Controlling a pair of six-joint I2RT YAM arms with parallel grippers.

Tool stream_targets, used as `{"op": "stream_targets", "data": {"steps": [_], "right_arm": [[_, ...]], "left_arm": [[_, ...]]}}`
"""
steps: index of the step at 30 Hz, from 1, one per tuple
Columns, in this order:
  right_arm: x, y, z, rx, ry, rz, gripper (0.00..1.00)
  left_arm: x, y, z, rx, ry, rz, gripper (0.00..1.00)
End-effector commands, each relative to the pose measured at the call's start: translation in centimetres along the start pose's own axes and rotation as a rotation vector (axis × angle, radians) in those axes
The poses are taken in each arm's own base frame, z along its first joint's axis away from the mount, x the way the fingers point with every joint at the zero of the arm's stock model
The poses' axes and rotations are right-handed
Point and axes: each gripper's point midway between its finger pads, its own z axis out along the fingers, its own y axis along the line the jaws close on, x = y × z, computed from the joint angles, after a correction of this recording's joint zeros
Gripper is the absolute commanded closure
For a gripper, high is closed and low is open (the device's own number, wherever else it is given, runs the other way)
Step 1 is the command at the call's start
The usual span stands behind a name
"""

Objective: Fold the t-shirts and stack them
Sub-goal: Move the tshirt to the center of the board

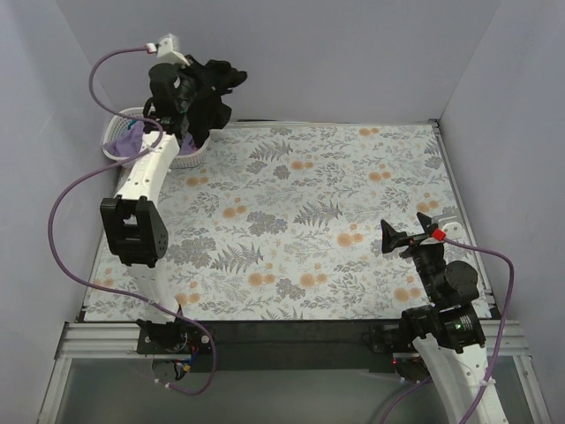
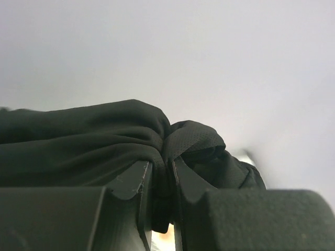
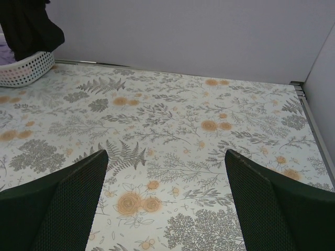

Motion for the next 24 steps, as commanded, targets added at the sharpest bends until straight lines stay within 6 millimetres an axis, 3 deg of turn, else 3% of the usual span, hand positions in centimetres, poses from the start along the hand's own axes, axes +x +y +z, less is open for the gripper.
{"op": "stream_targets", "data": {"steps": [1, 4, 7, 10, 12, 13, 15, 16, 17, 19, 20, 22, 23, 24], "right_arm": [[-1.8, 0.2, -0.1, -0.007, -0.066, 0.0, 0.01], [-1.9, 0.2, -0.2, -0.007, -0.069, 0.001, 0.02], [-1.8, 0.2, -0.2, -0.007, -0.067, 0.0, 0.02], [-1.9, 0.1, -0.3, -0.006, -0.073, 0.001, 0.02], [-1.9, 0.2, -0.2, -0.012, -0.07, 0.0, 0.02], [-2.1, 0.4, -0.2, -0.018, -0.072, 0.0, 0.02], [-2.2, 1.0, -0.2, -0.057, -0.059, -0.012, 0.02], [-1.9, 1.3, 0.0, -0.07, -0.035, -0.01, 0.02], [-2.3, 1.4, 0.0, -0.072, -0.027, 0.008, 0.02], [-1.5, 1.4, 0.0, -0.068, 0.038, 0.036, 0.02], [-0.8, 1.5, 0.4, -0.067, 0.083, 0.047, 0.02], [-0.8, 2.3, 0.3, -0.108, 0.124, 0.058, 0.02], [-0.3, 2.6, 0.6, -0.125, 0.158, 0.067, 0.02], [-0.5, 2.7, 0.7, -0.119, 0.169, 0.098, 0.02]], "left_arm": [[-0.1, -16.0, -3.4, 0.427, 0.068, 0.037, 1.0], [-1.0, -22.3, -5.6, 0.585, 0.089, 0.01, 1.0], [-2.9, -26.2, -8.0, 0.683, 0.073, -0.006, 1.0], [-4.8, -27.6, -10.3, 0.71, 0.046, -0.014, 1.0], [-4.6, -27.3, -11.0, 0.699, 0.05, -0.011, 1.0], [-1.8, -25.6, -10.5, 0.655, 0.105, -0.021, 0.99], [-2.0, -24.5, -12.1, 0.607, 0.065, -0.004, 0.78], [1.4, -21.9, -12.7, 0.541, 0.124, 0.009, 0.66], [1.9, -20.1, -12.9, 0.46, 0.105, 0.015, 0.52], [5.0, -16.5, -14.0, 0.339, 0.145, 0.027, 0.48], [9.0, -13.1, -15.0, 0.242, 0.211, 0.041, 0.46], [8.8, -9.9, -17.8, 0.096, 0.178, 0.059, 0.38], [10.3, -7.9, -18.9, 0.026, 0.202, 0.068, 0.36], [11.4, -4.4, -21.1, -0.121, 0.201, 0.08, 0.35]]}}
